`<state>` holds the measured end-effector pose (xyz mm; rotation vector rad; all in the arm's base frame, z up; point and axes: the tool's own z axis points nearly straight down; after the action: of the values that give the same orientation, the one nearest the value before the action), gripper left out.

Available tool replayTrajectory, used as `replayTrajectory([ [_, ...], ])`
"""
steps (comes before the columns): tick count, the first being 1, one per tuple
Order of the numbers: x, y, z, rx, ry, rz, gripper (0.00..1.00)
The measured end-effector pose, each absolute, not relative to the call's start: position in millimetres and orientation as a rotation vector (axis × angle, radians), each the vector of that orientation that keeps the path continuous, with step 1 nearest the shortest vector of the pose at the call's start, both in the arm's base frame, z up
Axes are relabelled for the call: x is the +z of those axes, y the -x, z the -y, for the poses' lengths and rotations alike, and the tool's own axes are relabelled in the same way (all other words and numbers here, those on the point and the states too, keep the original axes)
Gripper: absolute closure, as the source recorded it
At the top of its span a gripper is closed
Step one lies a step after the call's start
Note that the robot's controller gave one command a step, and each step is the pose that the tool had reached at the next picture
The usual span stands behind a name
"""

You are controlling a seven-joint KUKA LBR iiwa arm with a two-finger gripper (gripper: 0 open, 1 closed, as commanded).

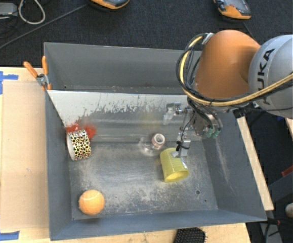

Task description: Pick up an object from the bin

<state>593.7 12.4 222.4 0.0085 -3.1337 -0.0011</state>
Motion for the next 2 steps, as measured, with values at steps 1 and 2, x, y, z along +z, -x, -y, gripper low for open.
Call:
replayTrajectory([
  [1,226.4,-595.2,-12.3,-0.001,-0.008,3.141,0.00],
  [2,163.3,-595.2,-6.8,-0.002,0.148,3.141,0.00],
])
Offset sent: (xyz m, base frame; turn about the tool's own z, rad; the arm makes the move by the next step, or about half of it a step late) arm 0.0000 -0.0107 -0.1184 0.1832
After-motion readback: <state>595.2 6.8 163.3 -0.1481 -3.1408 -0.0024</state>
